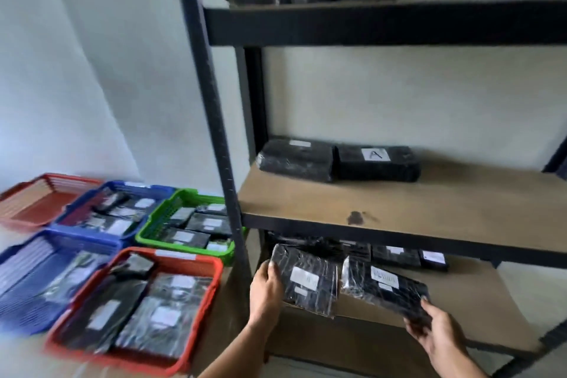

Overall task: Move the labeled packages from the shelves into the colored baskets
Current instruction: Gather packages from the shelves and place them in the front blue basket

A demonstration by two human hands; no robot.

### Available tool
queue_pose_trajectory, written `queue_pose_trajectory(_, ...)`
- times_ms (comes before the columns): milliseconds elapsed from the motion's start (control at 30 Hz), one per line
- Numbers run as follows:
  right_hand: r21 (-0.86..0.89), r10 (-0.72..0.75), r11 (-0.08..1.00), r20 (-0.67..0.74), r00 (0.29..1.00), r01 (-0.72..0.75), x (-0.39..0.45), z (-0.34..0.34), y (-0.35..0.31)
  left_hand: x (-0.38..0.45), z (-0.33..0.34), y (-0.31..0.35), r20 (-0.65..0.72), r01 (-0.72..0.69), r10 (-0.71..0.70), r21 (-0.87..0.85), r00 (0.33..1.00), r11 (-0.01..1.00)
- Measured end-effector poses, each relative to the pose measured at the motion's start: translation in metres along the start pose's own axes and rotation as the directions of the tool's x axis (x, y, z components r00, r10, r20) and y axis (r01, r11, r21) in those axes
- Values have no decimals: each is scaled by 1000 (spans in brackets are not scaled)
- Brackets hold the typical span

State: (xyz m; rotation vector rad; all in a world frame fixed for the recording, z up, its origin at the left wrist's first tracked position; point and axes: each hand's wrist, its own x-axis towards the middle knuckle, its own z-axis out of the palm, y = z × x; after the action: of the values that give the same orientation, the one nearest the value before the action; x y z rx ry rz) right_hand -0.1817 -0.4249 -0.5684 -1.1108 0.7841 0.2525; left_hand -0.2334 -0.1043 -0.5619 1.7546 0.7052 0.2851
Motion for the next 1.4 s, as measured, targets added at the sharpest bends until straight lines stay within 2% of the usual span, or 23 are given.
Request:
queue_pose_trajectory(167,-60,10,998,104,995,-4,-88,51,0,-43,-100,38,-112,21,-9,109,994,994)
queue_pose_trajectory(367,-99,62,994,256,965,-38,-157,112,40,-78,-214,25,-321,118,-100,37,942,992)
queue_pose_trajectory(500,-135,90,990,322,942,-49,-193,149,69,-79,-282,12,-373,157,-158,-35,914,987)
queue_pose_trajectory(633,-216,99,976,368,925,-18,-207,194,99,-72,-352,2,-462,130,-172,-121,870,984)
queue_pose_trajectory(900,-214,10,972,451,892,98,-242,326,155,-17,-512,-24,-483,132,-138,-47,865,990)
queue_pose_trajectory(1067,-184,-51,972,451,891,149,-256,405,204,37,-609,-46,-461,138,-133,-22,877,990)
queue_pose_trajectory(1233,-180,-65,973,390,919,145,-262,452,242,98,-669,-65,-378,136,-153,-70,913,988)
queue_pose_trajectory(1400,-222,-97,958,348,933,182,-245,505,260,165,-706,-67,-312,92,-79,29,947,995)
